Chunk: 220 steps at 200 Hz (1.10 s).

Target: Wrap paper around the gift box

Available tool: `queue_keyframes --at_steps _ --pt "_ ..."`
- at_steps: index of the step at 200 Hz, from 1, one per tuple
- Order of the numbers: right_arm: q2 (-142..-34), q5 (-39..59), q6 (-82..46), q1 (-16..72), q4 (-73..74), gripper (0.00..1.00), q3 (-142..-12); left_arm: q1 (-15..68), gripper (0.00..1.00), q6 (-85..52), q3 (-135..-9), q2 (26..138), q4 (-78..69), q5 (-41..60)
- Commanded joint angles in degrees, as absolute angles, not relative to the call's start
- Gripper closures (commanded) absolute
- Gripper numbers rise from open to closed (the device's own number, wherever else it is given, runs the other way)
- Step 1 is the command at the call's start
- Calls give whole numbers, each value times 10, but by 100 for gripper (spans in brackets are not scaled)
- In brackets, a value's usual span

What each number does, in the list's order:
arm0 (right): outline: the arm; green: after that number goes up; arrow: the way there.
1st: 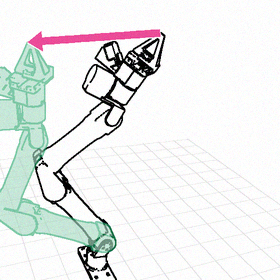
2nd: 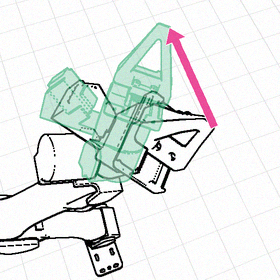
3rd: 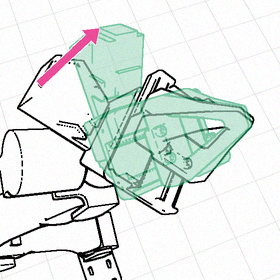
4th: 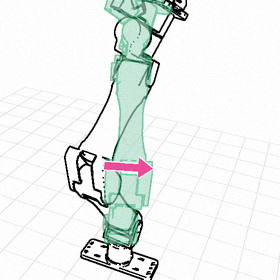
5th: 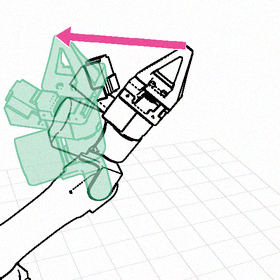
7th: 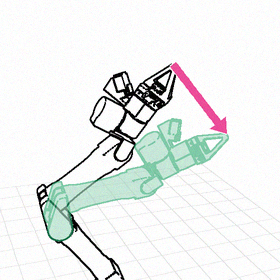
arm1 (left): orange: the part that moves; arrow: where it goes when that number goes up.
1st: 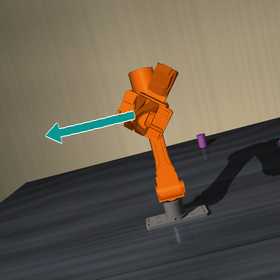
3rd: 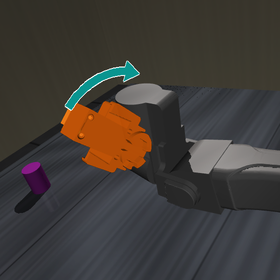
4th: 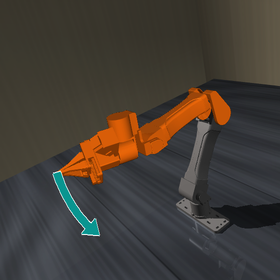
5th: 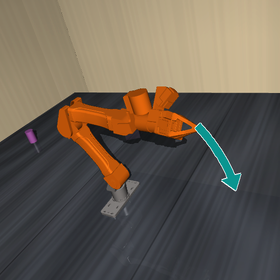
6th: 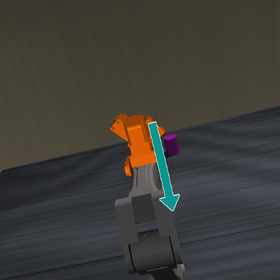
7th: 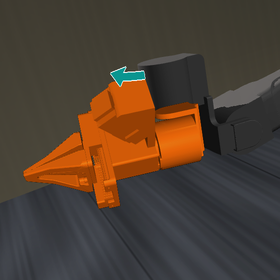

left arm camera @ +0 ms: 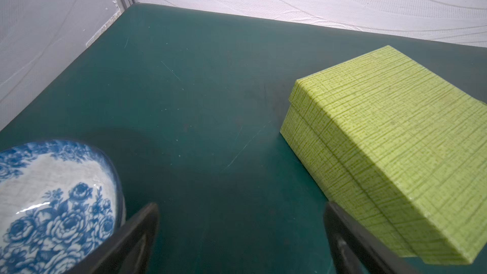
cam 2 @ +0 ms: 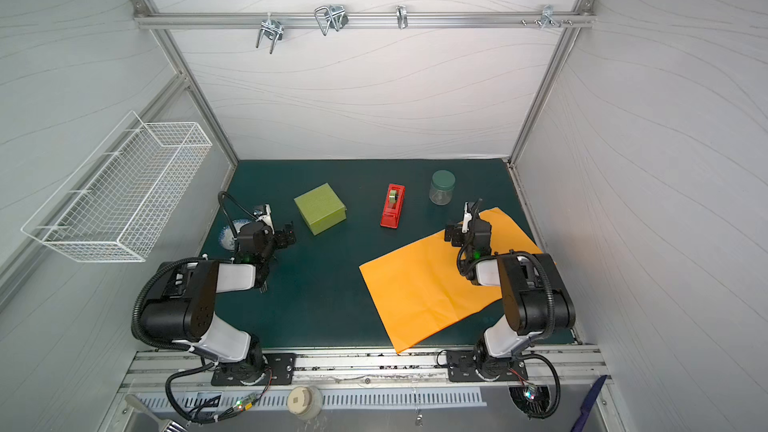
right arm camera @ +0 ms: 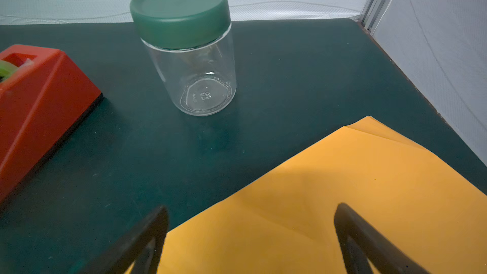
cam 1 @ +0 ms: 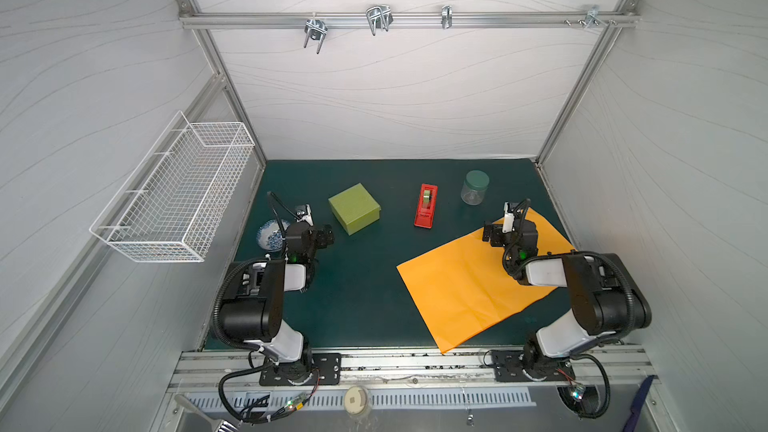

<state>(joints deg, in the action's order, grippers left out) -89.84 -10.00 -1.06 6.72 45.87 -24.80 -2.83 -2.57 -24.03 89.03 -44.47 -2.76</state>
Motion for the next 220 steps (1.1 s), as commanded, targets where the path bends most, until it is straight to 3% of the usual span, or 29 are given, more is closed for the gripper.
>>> queue_keyframes --at_steps 1,202,220 --pt "-899 -99 -11 67 460 1 -250 -25 1 -23 -247 889 -470 -29" --pt "-896 -99 -8 67 464 1 -247 -25 1 -23 -244 886 -473 -27" --pt "-879 -157 9 94 473 1 -240 -26 3 -23 -234 857 -479 -33"
